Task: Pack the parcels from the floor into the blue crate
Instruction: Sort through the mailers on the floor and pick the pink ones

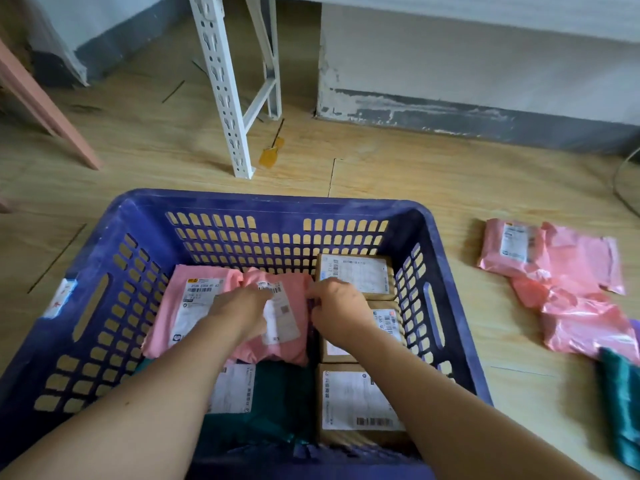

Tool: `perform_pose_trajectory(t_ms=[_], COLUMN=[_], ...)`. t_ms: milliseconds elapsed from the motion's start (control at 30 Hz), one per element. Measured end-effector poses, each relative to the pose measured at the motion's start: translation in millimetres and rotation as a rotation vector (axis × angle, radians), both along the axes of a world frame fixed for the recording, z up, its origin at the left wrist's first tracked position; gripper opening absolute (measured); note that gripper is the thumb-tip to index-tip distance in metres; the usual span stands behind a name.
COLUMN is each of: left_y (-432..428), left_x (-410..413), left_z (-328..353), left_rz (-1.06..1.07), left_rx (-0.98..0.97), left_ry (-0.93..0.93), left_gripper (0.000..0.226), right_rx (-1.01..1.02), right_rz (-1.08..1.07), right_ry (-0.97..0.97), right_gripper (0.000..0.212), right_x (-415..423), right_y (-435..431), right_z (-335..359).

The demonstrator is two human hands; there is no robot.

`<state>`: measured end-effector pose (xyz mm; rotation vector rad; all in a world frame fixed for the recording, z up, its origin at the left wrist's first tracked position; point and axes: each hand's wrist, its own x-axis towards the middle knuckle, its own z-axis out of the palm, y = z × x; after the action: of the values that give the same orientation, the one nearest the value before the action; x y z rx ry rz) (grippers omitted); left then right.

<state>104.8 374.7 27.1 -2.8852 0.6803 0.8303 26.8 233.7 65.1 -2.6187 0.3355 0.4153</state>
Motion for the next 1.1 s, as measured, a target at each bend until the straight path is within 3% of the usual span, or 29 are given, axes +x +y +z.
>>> perform_pose_trajectory(t_ms=[200,467,633,700,933,1100], left_y=[-53.2,-118.5,-173.0,-189.5,-226.6,-258.5], left_x=[-13.9,-61.0,-111.3,-132.0,-170.5,-205.4], left_z=[65.8,137.8,175.1,182.1,189.8,183.8], left_rz=[-0.063,-0.147,0.191,0.189,-0.230,-0.367], left_rx=[-0.170,-0.358,-0.841,-0.927,-0.795,-0.761], left_ry=[-0.087,-0.105,-0.098,-0.085,-0.101,-0.096], left_gripper=[0.032,0.031,0.020,0.019,0.022,0.017], right_rx=[0.020,-0.088,-0.113,-0.112,-0.111,-0.111], right_rz=[-0.143,-0.272,-0.474,-0.559,-0.748,-0.825], right_ry=[-0.124,-0.165,-0.217,-0.217,-0.210,-0.199], right_gripper=[0.038,0.036,0.034,0.035,0.029,0.031], right_x=[-36.8,-98.2,-147.8,-169.0,-230.6,-258.5], right_y=[-36.0,-89.7,-116.9,-129.2,-166.4,-180.9], right_z=[57.1,124.5,147.3,151.0,149.3,144.9])
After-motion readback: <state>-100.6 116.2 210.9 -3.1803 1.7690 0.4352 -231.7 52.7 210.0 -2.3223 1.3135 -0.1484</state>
